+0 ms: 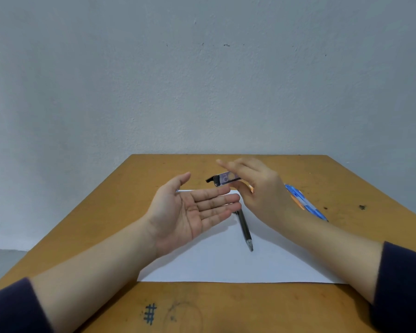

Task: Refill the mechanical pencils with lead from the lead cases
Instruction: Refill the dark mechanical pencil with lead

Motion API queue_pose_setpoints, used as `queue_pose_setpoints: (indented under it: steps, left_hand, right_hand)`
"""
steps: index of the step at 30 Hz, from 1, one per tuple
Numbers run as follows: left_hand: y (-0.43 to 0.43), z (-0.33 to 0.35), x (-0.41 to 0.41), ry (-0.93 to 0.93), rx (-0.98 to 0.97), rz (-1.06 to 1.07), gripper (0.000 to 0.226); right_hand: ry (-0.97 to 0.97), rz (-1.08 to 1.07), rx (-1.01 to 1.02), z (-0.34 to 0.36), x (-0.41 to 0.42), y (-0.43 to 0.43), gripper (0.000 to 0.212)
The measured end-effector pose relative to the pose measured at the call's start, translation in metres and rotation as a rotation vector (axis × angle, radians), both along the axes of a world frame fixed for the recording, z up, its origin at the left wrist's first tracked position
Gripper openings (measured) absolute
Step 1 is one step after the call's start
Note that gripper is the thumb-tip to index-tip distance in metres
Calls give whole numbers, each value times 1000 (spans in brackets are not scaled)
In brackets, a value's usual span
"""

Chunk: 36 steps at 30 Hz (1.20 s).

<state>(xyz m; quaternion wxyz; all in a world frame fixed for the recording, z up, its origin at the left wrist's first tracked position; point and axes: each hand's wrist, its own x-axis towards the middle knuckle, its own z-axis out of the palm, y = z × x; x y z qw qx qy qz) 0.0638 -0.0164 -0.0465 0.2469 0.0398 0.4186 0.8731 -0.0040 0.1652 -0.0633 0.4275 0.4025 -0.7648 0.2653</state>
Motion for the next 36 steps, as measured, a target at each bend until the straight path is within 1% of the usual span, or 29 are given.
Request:
queue_pose_setpoints:
  steps: [3,4,6,8,10,12,15,16,19,22,26,32,36]
  left_hand:
    - [-1,-1,0,-12,-26,19,70]
    - [-1,-1,0,-18,-29,29,70]
    - [-1,-1,0,-30,-25,49,69]
    - [-1,0,0,-46,-18,64,69]
    - [-2,0,0,-59,-24,74,69]
    - [-2,0,0,-69,-28,82,70]
    - [-2,0,0,-86,-19,86,70]
    - [-2,0,-1,-89,-17,88,70]
    - [-1,0,0,-92,-19,91,70]
    - [-1,1,1,-98,-14,97,69]
    - [0,2,2,-86,-43,134,60]
    - [3,4,2,-59,-99,195,36]
    - [3,2,2,-34,-169,252,30]
  right_hand:
    - [4,-21,1,1,0,-1,62]
    - [22,-27,2,2,0,-1,65]
    - [85,-35,18,3,-1,1,60]
    - [169,-51,54,3,-4,3,44]
    - [202,-59,75,1,-8,3,37]
    - [194,-51,80,1,-8,4,39]
    - [171,-62,80,3,-4,3,55]
    - [175,-62,78,3,-4,3,54]
    - [206,-58,86,0,-8,3,39]
    - [199,-58,91,-1,-9,3,38]
    - [181,-57,94,0,-7,3,34]
    - [156,-69,94,0,-2,2,29]
    - [114,-81,68,0,-1,2,29]
